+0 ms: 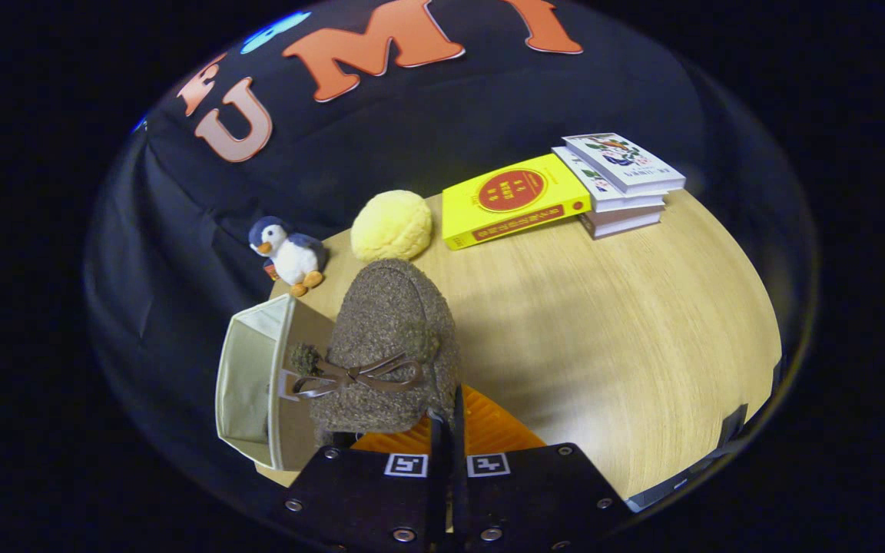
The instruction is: Open the storage box then place both shoes into the box .Put the left shoe in first, then the right shoe, with the right side of both shoes facing outward in a uniform manner.
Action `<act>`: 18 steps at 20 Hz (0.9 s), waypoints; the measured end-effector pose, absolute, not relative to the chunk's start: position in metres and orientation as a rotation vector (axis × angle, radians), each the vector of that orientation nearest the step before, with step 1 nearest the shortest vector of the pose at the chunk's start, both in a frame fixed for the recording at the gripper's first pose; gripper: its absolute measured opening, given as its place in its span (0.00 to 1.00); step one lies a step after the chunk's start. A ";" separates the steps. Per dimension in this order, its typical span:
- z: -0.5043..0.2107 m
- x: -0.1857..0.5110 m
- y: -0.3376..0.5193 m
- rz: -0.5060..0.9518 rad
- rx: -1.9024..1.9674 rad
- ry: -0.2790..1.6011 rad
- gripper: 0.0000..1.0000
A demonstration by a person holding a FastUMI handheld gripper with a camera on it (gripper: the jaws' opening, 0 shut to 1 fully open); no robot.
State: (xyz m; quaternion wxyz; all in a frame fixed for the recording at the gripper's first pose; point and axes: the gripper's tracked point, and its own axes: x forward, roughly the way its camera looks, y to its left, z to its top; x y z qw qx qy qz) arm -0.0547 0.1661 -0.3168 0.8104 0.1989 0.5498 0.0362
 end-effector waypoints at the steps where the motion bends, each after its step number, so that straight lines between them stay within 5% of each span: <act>1: -0.307 -0.051 0.183 0.107 0.420 1.165 0.04; 10: -0.257 -0.028 0.300 0.272 0.410 1.132 0.04; 18: -0.283 -0.031 0.369 0.269 0.369 1.176 0.04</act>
